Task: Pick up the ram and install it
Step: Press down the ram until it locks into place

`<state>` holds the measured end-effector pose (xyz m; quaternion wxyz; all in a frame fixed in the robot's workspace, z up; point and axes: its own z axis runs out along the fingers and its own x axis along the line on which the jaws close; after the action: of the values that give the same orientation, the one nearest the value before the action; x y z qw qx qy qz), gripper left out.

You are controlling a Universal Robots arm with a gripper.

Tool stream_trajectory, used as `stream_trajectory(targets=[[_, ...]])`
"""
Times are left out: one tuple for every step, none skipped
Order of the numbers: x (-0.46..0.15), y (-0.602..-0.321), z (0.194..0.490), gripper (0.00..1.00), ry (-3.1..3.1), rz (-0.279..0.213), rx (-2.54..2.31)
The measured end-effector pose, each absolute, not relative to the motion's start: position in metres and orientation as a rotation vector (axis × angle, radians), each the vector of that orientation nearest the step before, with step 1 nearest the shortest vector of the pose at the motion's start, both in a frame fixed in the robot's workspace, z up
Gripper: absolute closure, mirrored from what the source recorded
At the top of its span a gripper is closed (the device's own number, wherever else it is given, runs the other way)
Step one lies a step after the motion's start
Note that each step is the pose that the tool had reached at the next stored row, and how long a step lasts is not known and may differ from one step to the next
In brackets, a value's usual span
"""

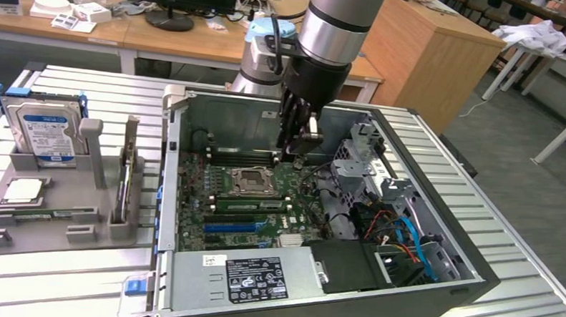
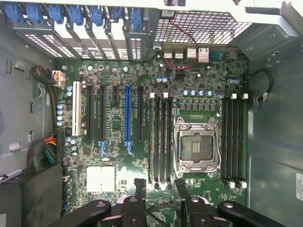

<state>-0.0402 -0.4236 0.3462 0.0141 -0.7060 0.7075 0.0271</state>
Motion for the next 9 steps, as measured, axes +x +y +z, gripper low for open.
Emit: stream_trajectory(targets=[[-0.0402, -0.4236, 0.3462, 0.63, 2.203, 0.084, -2.198], [-0.0402, -0.4236, 0.3462, 0.63, 2.203, 0.084, -2.198], [-0.0402, -0.4236, 0.3461, 0.63, 2.203, 0.084, -2.198], [-0.0402, -0.4236, 0.3461, 0.63, 2.203, 0.084, -2.198], [-0.0402, -0.4236, 0.3462, 0.63, 2.203, 0.084, -2.198], [-0.0402, -0.4236, 0.3462, 0.63, 2.203, 0.084, -2.198], [-0.0402, -0.4236, 0.3462, 0.65, 2.203, 0.084, -2.198], [-0.0402, -0.4236, 0.3462, 0.65, 2.203, 0.084, -2.198], [-0.0402, -0.4236, 0.3462, 0.71, 2.203, 0.084, -2.198]])
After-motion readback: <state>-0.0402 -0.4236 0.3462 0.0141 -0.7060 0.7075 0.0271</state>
